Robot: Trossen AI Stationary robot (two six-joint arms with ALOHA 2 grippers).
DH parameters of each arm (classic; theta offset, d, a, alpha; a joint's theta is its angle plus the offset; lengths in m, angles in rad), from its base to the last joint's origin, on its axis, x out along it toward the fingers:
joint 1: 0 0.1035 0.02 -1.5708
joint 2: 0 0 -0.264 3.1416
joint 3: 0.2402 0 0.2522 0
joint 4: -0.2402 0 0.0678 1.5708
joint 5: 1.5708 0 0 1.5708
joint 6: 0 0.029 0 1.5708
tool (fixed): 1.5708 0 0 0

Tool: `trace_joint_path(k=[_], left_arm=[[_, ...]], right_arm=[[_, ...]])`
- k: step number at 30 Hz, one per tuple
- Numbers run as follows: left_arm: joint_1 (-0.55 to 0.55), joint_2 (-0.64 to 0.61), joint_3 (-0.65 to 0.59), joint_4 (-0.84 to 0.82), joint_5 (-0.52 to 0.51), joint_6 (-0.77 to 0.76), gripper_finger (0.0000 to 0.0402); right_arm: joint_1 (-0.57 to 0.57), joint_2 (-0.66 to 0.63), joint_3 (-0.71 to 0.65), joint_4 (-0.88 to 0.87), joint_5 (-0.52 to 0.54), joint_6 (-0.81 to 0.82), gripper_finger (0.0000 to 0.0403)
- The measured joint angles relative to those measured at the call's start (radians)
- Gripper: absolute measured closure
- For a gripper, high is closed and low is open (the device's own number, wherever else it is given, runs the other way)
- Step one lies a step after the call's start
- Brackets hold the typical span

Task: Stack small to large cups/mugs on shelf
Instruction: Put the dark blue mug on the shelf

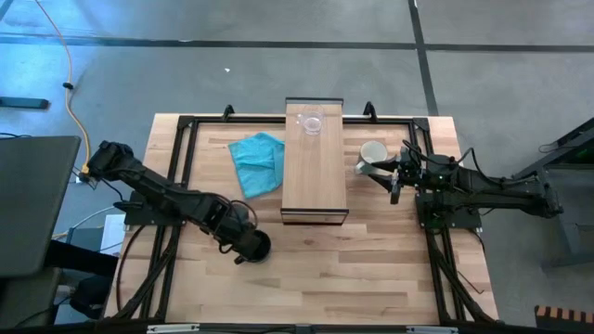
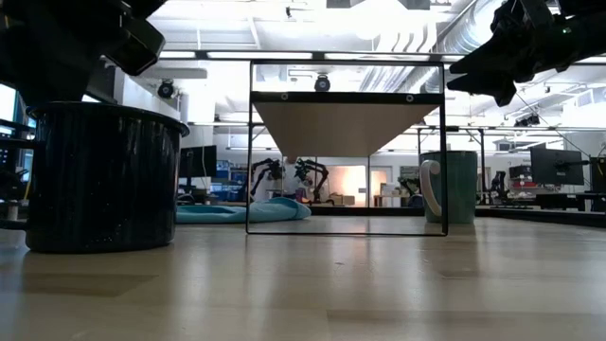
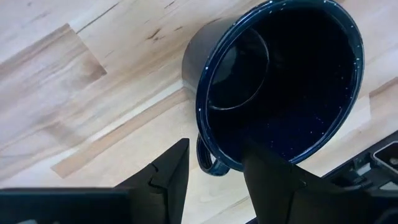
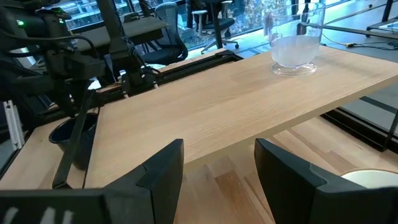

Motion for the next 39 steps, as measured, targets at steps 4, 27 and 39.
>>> trace_joint_path(k=[4, 27, 39], left_arm=[[-0.030, 0.000, 0.000, 0.006, -0.042, -0.080, 0.0266], [-0.075, 0.132, 0.000, 0.160, -0.071, -0.216, 0.0266], [-0.072, 0.130, 0.000, 0.075, -0.071, -0.066, 0.0307]], right_arm=[[0.000, 0.000, 0.000, 0.000, -0.003, 0.000, 0.0215], [0.000, 0.000, 0.000, 0.002, -0.057, -0.021, 0.0215], [0.000, 0.000, 0.000, 0.020, -0.057, -0.017, 0.0215]])
